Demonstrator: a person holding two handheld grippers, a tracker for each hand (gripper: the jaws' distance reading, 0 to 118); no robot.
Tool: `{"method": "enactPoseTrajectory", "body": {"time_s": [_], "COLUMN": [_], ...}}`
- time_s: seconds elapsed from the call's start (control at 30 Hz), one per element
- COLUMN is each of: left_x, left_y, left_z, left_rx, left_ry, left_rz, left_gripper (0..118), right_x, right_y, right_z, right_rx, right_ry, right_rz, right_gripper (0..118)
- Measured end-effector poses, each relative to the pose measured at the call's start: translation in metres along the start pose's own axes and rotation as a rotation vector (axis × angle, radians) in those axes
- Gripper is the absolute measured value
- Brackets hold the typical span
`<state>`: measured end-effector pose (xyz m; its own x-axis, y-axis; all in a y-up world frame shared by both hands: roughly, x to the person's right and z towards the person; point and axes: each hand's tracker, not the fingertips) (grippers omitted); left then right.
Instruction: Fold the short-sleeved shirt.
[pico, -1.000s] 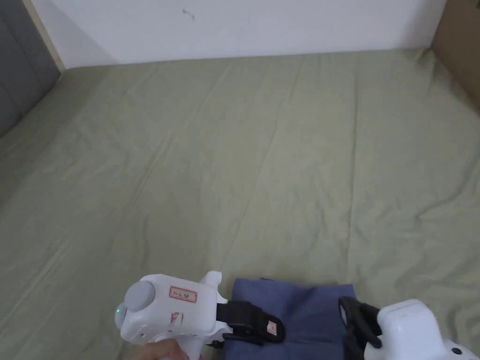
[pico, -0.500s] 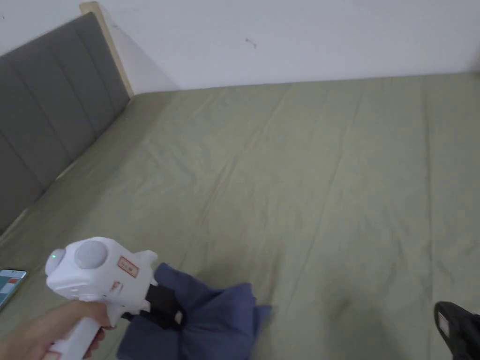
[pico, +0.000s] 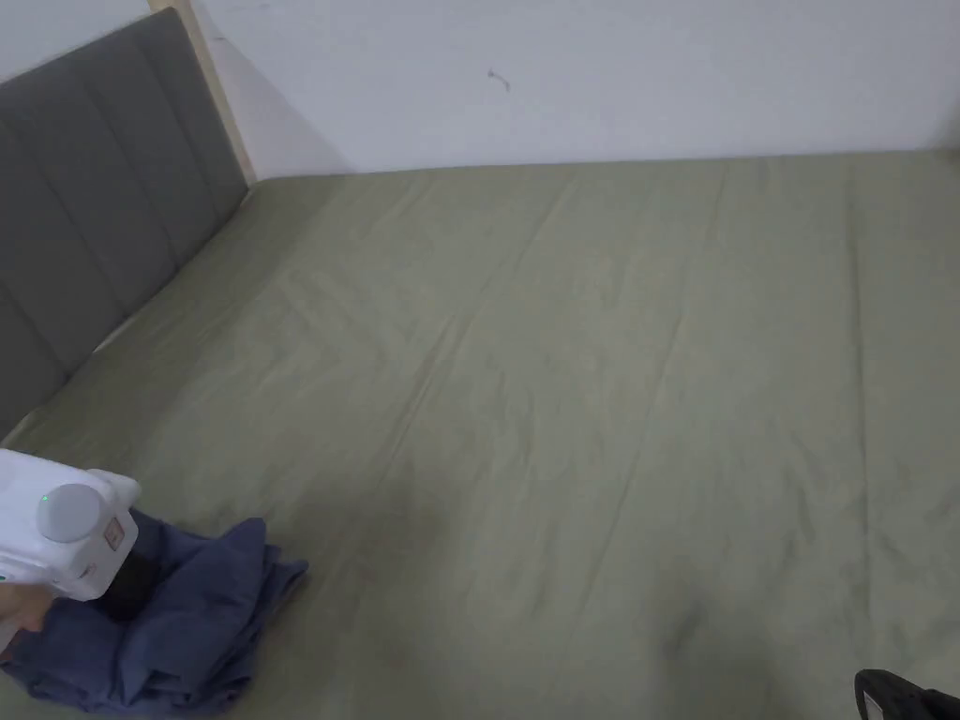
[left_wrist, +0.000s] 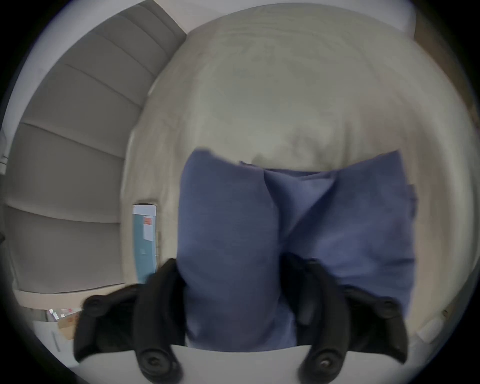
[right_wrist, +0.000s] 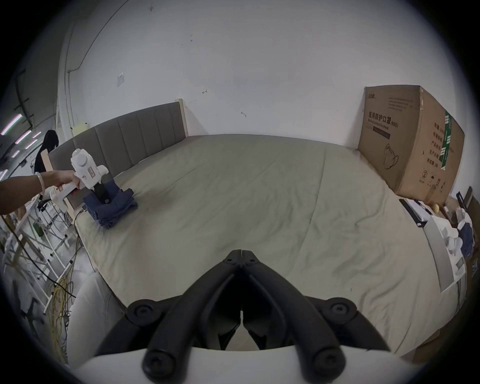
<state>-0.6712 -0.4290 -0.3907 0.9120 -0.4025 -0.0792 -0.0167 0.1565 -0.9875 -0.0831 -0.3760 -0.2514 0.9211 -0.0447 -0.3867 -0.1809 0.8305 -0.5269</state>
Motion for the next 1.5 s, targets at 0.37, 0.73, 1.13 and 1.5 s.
{"method": "enactPoseTrajectory", "body": {"time_s": [0.37,0.73,1.13,1.5], "left_x": [0.012,0.124,0.248,0.264], "left_y": [-0.044,-0.091,-0.177,-0.187], "left_z": [0.070,0.213,0.325,0.353], "left_rx": [0.255,0.724,1.190,1.243], "left_ry": [-0.018,-0.210,-0.267,-0.269], "left_rz": [0.223,0.183,0.306,0.262], "left_gripper": [87,0,0,43], "right_x": [0.013,0.012,0.026,0.023], "right_y": [-0.003,0.011,0.047,0.063], "right_z": [0.003,0.030,0.085,0.120], "right_rx": [-0.006,0.102,0.288,0.385], "right_ry": [0.021,0.029,-0.150,-0.256], "right_rz": [-0.032,-0.051,-0.140,-0.078], "right_gripper": [0,0,0,12]}}
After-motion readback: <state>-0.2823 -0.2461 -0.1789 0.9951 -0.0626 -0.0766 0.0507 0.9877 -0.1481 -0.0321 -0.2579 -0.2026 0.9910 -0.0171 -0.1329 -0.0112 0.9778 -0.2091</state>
